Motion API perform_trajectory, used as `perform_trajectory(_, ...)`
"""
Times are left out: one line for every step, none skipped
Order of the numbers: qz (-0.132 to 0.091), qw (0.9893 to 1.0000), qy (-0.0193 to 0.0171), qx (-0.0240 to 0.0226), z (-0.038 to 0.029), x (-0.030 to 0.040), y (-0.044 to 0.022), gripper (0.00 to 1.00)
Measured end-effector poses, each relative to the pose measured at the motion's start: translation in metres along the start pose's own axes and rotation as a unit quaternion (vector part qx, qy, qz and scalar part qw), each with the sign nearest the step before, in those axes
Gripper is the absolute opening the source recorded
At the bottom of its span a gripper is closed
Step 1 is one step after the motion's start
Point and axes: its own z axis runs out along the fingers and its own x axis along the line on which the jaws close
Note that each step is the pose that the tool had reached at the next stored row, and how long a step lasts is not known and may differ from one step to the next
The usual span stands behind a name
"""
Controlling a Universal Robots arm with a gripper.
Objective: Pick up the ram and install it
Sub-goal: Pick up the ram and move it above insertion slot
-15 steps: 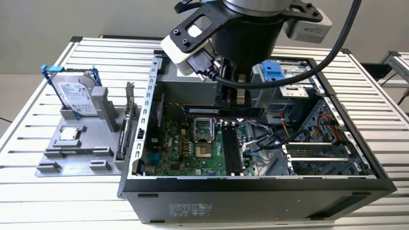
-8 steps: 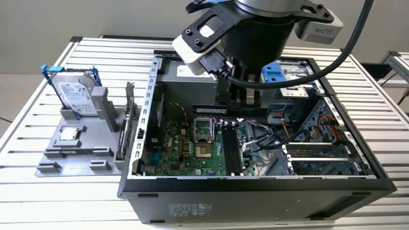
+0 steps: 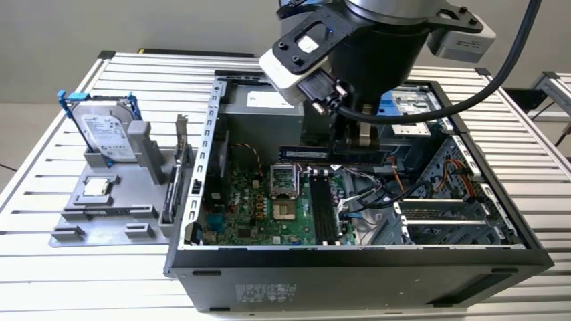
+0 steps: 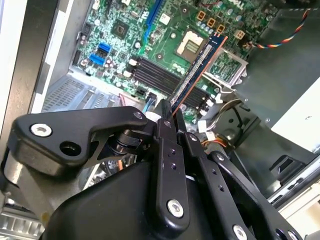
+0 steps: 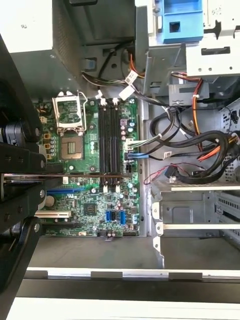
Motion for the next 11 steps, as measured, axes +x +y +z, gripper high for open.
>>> perform_trajectory(0.000,1.0000,0.0000,0.0000,0.0000,0.0001,0.0016,0.00)
perform_trajectory(0.000,1.0000,0.0000,0.0000,0.0000,0.0002,0.0033,0.00)
perform_trajectory(0.000,1.0000,0.0000,0.0000,-0.0001,0.0003,0.0050,0.00)
perform_trajectory(0.000,1.0000,0.0000,0.0000,-0.0001,0.0004,0.0069,0.00)
perform_trajectory(0.000,1.0000,0.0000,0.0000,-0.0001,0.0005,0.0089,0.00)
perform_trajectory(0.000,1.0000,0.0000,0.0000,-0.0002,0.0006,0.0110,0.00)
perform_trajectory(0.000,1.0000,0.0000,0.0000,-0.0002,0.0007,0.0131,0.00)
perform_trajectory(0.001,1.0000,0.0000,0.0000,-0.0002,0.0008,0.0156,0.00)
perform_trajectory(0.001,1.0000,0.0000,0.0000,-0.0003,0.0010,0.0183,0.00)
perform_trajectory(0.002,1.0000,0.0000,0.0000,-0.0003,0.0011,0.0205,0.00)
perform_trajectory(0.003,1.0000,0.0000,0.0000,-0.0003,0.0012,0.0226,0.00)
